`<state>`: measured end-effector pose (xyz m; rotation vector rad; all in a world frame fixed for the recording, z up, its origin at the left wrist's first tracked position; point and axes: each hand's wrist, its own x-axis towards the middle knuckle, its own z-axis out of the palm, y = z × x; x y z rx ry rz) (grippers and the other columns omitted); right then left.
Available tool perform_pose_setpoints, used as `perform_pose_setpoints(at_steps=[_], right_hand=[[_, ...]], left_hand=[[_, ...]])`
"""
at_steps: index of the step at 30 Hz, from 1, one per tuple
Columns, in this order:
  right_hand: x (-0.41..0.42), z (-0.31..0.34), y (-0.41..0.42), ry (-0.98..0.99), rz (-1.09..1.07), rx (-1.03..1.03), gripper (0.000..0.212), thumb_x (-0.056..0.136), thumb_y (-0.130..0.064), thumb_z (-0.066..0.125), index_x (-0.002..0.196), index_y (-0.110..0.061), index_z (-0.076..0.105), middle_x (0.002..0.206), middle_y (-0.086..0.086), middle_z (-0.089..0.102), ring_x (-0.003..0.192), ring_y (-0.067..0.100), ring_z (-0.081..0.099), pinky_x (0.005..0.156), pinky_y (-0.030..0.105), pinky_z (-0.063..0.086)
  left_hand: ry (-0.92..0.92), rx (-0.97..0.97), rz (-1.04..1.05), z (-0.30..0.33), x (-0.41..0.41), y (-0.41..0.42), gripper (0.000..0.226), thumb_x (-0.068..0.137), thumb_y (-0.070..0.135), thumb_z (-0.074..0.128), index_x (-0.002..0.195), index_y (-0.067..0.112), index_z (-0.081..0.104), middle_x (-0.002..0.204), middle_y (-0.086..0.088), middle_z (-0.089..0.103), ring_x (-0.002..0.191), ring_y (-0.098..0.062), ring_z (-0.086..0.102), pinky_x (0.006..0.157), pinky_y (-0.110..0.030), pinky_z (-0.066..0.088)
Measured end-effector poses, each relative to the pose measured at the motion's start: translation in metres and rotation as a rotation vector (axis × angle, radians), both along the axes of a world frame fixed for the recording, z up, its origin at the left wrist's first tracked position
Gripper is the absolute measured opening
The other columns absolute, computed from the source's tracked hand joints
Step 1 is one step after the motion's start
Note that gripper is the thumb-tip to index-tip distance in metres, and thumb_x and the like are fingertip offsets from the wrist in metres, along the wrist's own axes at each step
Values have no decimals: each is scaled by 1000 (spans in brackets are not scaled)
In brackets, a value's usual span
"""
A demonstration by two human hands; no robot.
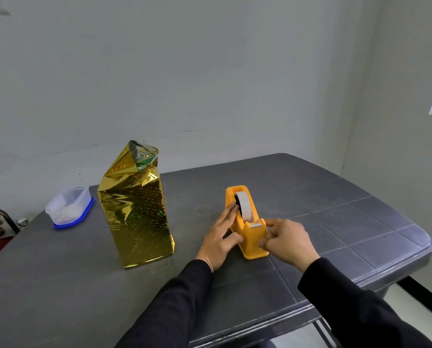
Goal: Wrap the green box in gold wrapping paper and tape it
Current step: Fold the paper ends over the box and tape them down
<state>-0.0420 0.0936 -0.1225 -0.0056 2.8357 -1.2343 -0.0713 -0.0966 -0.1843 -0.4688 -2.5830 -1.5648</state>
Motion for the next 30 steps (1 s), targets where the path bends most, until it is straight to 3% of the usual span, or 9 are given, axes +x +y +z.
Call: perform_pose_setpoints(at_steps=[2, 4, 6, 9, 12, 16, 22, 27, 30], right_hand=[[-1, -10, 5, -6, 32, -45, 15, 90, -25, 77, 93, -10, 79, 127, -8, 71, 96, 11, 65, 84, 28, 53], [5, -15, 12, -67, 59, -361, 24, 91, -28, 76, 83, -6, 79, 140, -9, 63, 113, 14, 62, 101, 39, 49], [15, -14, 16, -89, 51, -592, 32, 94, -39, 68, 89, -10, 82, 141, -12, 61, 122, 14, 56, 105, 44, 43], [27, -3, 17, 9, 23, -745, 58, 95, -59, 48, 86, -14, 83, 141, -16, 60, 132, 11, 49, 112, 55, 37], [32, 17, 14, 97, 31, -784, 71, 95, -66, 34, 83, -17, 84, 140, -18, 61, 134, 7, 48, 112, 52, 35], [33, 38, 1, 181, 87, -771, 76, 97, -67, 28, 83, -19, 84, 137, -22, 63, 136, 3, 47, 109, 46, 35], [26, 58, -22, 208, 196, -651, 79, 94, -77, 27, 88, -24, 85, 141, -26, 57, 138, -4, 41, 115, 42, 27], [27, 85, -38, -101, 249, -815, 81, 99, -71, 25, 93, -18, 85, 141, -12, 60, 135, 7, 40, 114, 54, 28], [25, 97, -50, -319, 229, -959, 74, 97, -72, 36, 104, -16, 83, 136, -6, 61, 136, 19, 40, 116, 61, 28]], left_hand=[[-14, 37, 3, 0, 1, 1, 87, 80, 58, 47, 160, 34, 24, 159, 37, 14, 137, 28, 14, 106, -1, 16], [-18, 66, 9, 1, 1, 1, 86, 79, 59, 46, 159, 34, 26, 158, 36, 17, 136, 28, 16, 109, -5, 19], [-29, 113, 27, 3, 3, 3, 84, 79, 62, 47, 158, 35, 30, 161, 29, 22, 142, 16, 22, 117, -18, 22], [17, 239, 187, 12, 13, 6, 73, 78, 68, 54, 146, 42, 47, 152, 21, 45, 142, 1, 37, 118, -34, 32], [257, 85, 271, 41, 31, 8, 46, 83, 66, 56, 126, 53, 58, 129, 29, 59, 127, 2, 48, 99, -17, 37], [427, -169, 133, 99, 51, 2, 40, 91, 47, 70, 131, 43, 63, 123, 26, 61, 124, 1, 51, 96, -6, 38], [453, -355, 128, 144, 65, -25, 40, 89, 32, 76, 128, 39, 66, 98, 24, 72, 111, -1, 54, 92, -25, 48], [579, -297, 230, 155, 83, -41, 31, 84, 23, 81, 110, 31, 65, 92, 19, 70, 104, -2, 62, 88, -20, 48], [610, -279, 296, 166, 92, -48, 29, 83, 23, 81, 102, 31, 61, 93, 20, 69, 103, -3, 63, 86, -18, 48]])
